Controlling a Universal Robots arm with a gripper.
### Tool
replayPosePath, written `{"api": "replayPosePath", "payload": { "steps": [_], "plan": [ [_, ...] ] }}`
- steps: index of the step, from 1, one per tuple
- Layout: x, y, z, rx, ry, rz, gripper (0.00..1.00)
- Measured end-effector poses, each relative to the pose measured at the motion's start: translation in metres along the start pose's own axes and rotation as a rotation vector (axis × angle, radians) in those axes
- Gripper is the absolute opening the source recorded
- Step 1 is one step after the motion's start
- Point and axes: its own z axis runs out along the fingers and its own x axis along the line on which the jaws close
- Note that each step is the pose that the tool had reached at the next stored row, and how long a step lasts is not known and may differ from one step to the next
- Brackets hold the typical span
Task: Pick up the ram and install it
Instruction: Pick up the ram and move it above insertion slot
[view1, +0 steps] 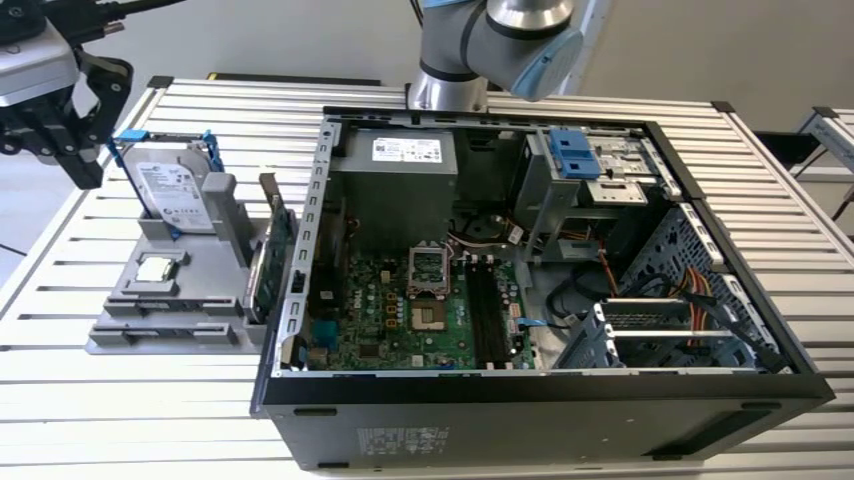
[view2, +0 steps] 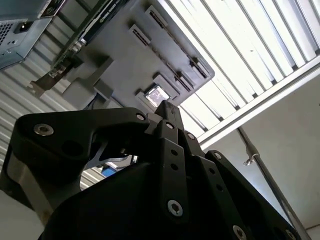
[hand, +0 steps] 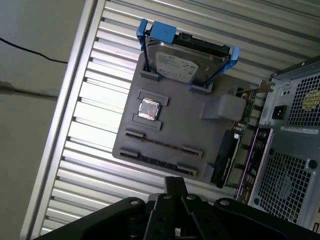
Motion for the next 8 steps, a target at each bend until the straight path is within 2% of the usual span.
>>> {"api": "replayPosePath", "payload": {
  "steps": [8],
  "plan": [
    [0.0, 0.0, 0.0, -0.0006, 0.0017, -0.038, 0.0]
  ]
}}
